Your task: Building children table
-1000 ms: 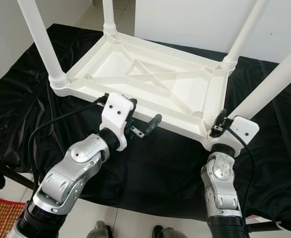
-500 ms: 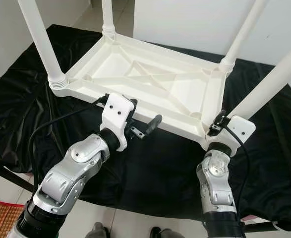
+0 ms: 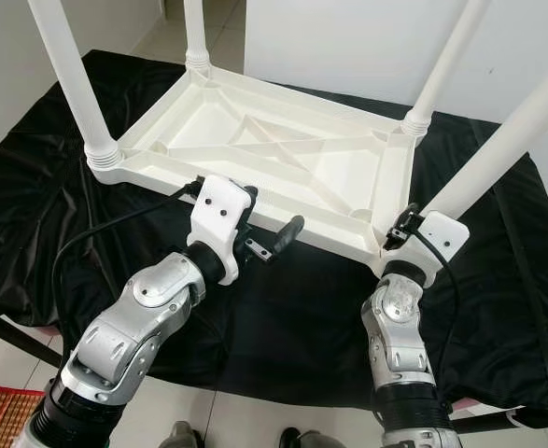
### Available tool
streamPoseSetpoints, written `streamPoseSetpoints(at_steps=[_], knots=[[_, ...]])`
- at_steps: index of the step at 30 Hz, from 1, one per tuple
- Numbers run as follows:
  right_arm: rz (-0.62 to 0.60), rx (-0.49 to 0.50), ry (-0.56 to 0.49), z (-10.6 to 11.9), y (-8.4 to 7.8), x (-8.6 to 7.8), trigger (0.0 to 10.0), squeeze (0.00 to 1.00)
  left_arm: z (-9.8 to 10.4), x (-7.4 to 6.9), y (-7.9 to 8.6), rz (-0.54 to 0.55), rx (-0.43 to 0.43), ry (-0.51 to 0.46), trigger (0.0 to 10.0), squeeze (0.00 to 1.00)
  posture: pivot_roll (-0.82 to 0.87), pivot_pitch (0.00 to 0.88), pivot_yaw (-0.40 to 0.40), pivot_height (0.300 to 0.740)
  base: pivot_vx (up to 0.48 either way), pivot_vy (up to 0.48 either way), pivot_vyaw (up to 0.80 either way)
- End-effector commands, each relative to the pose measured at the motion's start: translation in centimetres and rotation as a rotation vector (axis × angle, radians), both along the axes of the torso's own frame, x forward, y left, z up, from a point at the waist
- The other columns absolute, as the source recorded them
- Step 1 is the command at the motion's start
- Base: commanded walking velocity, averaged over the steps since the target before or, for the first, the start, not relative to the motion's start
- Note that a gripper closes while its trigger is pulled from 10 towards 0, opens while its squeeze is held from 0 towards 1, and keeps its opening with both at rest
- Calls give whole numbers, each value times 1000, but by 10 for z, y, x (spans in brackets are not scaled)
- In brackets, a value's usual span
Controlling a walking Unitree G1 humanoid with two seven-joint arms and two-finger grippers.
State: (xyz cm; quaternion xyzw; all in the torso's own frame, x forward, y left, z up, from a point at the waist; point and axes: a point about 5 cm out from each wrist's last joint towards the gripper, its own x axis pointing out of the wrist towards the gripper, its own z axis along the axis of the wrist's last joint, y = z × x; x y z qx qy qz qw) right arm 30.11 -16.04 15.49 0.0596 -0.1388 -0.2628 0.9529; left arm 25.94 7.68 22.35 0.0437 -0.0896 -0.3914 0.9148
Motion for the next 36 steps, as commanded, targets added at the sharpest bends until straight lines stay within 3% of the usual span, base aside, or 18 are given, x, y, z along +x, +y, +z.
streamPoseSetpoints(at_steps=[1,12,19,20,21,22,23,24,36], knots=[[29,53,209,-49,-3,-8,10000,1000,-2,-7,-5,-94,11,2,10000,0,98,180,-17,740,0,0,0],[114,-16,103,-34,-10,-8,10000,1000,-2,-7,-7,-101,8,6,10000,0,93,180,-16,740,0,0,0],[127,-35,91,-30,-19,-9,10000,1000,-2,-7,-7,-104,6,7,10000,0,78,192,-12,740,0,0,0],[137,-37,93,-31,-21,-8,9765,314,-2,-7,-7,-104,5,8,10000,0,78,192,-12,740,0,0,0],[137,-37,93,-31,-21,-8,9765,314,-2,-7,-7,-104,5,8,10000,0,78,192,-12,740,0,0,0],[140,-38,92,-31,-22,-8,6235,0,-2,-7,-7,-104,5,7,10000,0,78,192,-12,740,0,0,0],[140,-38,92,-31,-22,-8,6235,0,-2,-7,-7,-104,5,7,10000,0,78,192,-12,740,0,0,0],[153,-32,86,-30,-23,-8,0,0,-2,-7,-7,-105,5,7,10000,0,75,192,-8,740,0,0,0],[189,-90,97,-28,-32,-7,0,0,-2,-6,-7,-111,8,7,10000,0,70,192,-1,740,0,0,0]])
